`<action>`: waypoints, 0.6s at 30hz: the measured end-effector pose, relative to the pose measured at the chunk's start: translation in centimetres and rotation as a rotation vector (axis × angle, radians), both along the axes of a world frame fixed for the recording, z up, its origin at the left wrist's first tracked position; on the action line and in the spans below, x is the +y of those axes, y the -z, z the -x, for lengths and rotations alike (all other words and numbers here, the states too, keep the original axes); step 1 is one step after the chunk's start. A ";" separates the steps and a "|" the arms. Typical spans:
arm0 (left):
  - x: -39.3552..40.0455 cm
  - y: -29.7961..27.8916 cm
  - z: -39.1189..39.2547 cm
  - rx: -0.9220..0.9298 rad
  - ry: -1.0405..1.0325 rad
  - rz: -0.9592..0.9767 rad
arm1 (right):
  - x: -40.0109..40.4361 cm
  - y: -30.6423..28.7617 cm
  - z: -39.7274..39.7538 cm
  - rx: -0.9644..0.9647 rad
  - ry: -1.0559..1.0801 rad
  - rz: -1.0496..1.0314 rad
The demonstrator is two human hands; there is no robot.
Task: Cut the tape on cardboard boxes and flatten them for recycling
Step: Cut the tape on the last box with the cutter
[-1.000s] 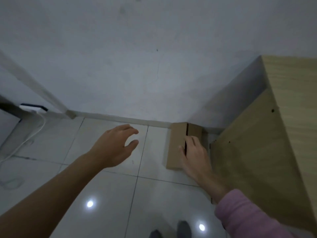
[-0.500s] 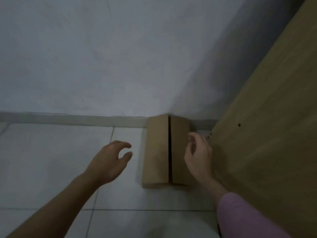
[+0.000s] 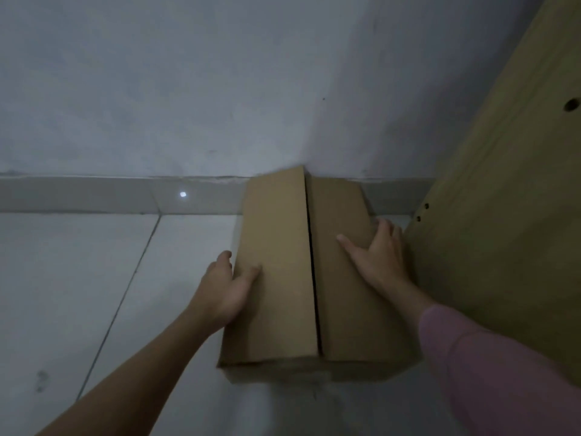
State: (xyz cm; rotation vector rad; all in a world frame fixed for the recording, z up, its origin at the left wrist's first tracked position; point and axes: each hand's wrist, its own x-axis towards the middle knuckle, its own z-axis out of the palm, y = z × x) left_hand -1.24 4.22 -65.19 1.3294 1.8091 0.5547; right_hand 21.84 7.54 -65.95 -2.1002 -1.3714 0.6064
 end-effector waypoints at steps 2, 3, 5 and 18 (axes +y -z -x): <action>0.9 0.5 -0.6 -0.121 -0.088 0.074 | 0.8 0.1 -0.9 0.293 0.068 0.152; 1.2 0.7 -0.8 -0.183 -0.119 0.100 | 0.8 0.1 -1.2 0.467 0.082 0.240; 1.7 0.9 -0.9 -0.260 -0.146 0.115 | 0.4 0.0 -1.6 0.700 0.053 0.367; -1.8 -11.7 4.1 0.018 -0.081 -0.094 | -3.7 -12.1 4.2 0.794 0.060 0.287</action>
